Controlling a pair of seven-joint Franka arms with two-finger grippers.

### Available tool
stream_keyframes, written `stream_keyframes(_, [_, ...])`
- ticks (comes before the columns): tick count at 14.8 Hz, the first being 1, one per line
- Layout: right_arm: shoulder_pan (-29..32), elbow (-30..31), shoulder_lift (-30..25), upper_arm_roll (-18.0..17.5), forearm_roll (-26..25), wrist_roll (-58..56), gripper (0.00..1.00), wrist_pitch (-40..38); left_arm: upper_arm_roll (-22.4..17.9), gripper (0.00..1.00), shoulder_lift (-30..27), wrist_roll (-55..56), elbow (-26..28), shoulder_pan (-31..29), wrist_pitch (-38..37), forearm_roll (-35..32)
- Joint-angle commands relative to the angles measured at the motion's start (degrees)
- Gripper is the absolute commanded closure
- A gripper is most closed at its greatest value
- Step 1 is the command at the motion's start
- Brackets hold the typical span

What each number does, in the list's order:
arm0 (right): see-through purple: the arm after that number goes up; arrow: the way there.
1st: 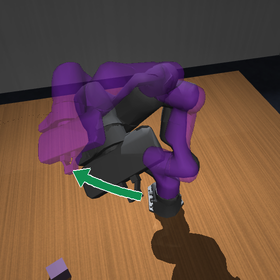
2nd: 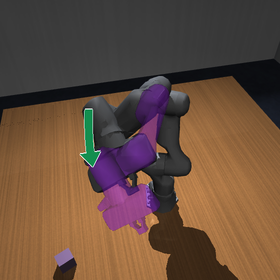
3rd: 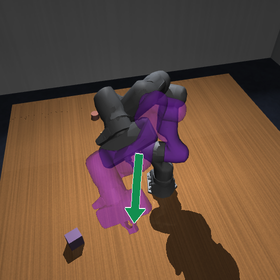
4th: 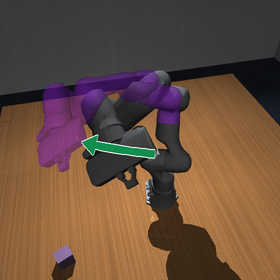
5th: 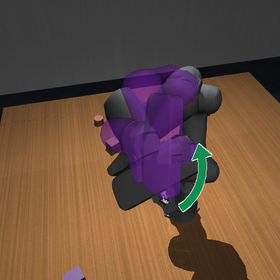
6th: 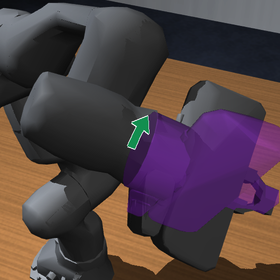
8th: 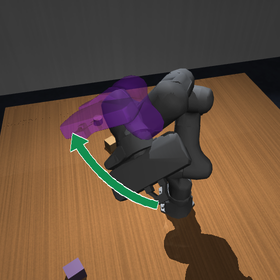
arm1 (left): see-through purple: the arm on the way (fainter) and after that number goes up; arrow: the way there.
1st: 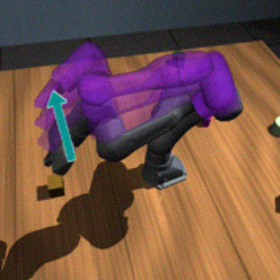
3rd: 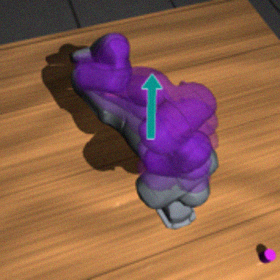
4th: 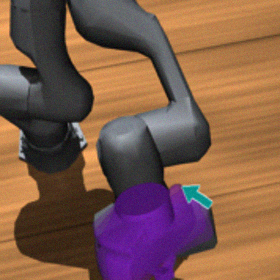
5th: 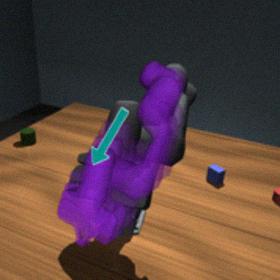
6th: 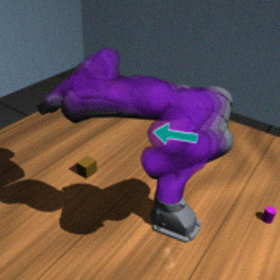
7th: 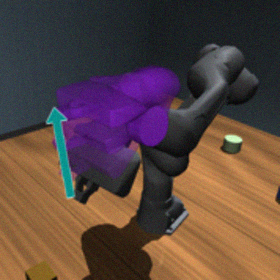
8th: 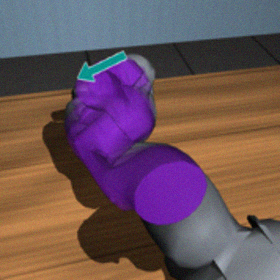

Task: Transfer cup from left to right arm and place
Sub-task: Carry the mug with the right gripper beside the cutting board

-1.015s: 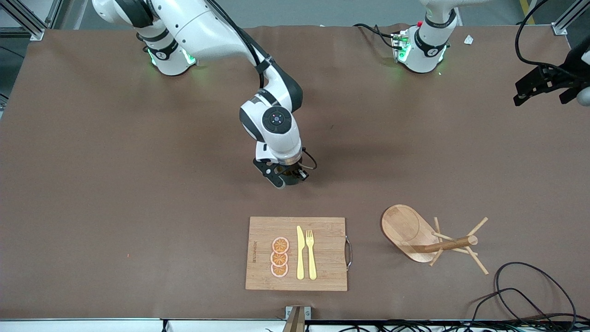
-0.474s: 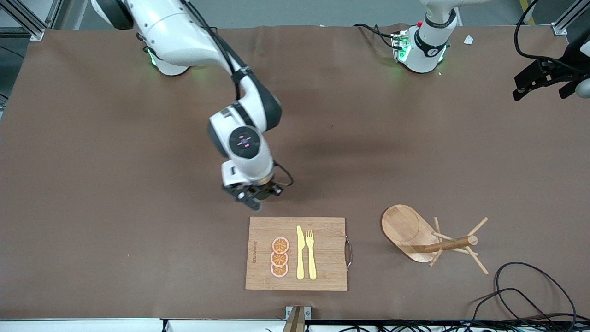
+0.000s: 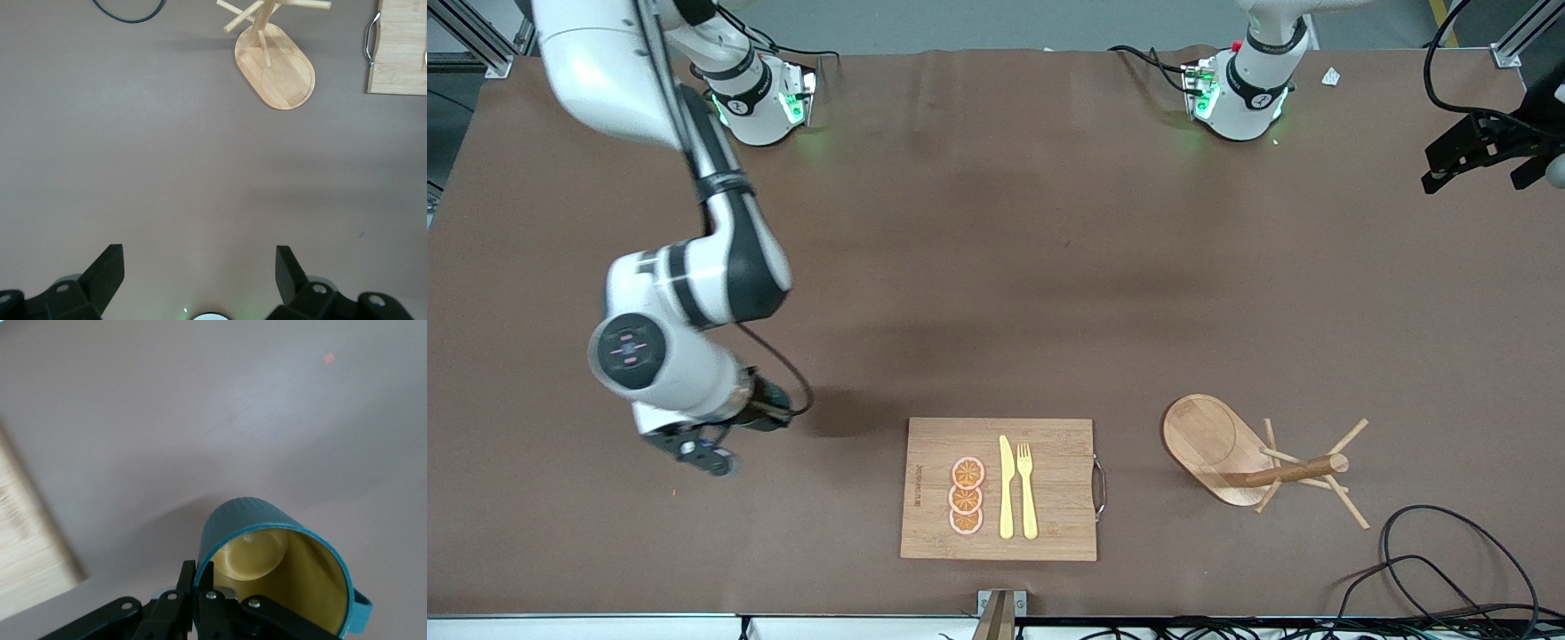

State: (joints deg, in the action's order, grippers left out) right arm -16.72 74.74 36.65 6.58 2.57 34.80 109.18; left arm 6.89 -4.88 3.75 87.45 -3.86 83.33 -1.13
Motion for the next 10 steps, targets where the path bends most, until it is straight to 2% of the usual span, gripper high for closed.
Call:
stream_keyframes(1, [4.6, 3.1, -1.2, -1.2, -1.9, -2.4, 0.99, 1.9, -0.1, 0.0, -0.6, -1.2, -0.2, -0.4, 0.2, 1.0])
stream_keyframes(7, [11.8, 12.6, -1.7, -1.7, -1.5, -13.8, 0.99, 12.2, 0.3, 0.0, 0.2, -0.8, -0.2, -0.1, 0.4, 0.5])
stream_keyframes(10, [14.0, 15.0, -1.7, -1.9, -0.3, -15.9, 0.99, 14.0, 0.4, 0.0, 0.0, -1.2, -0.2, -0.3, 0.3, 0.3])
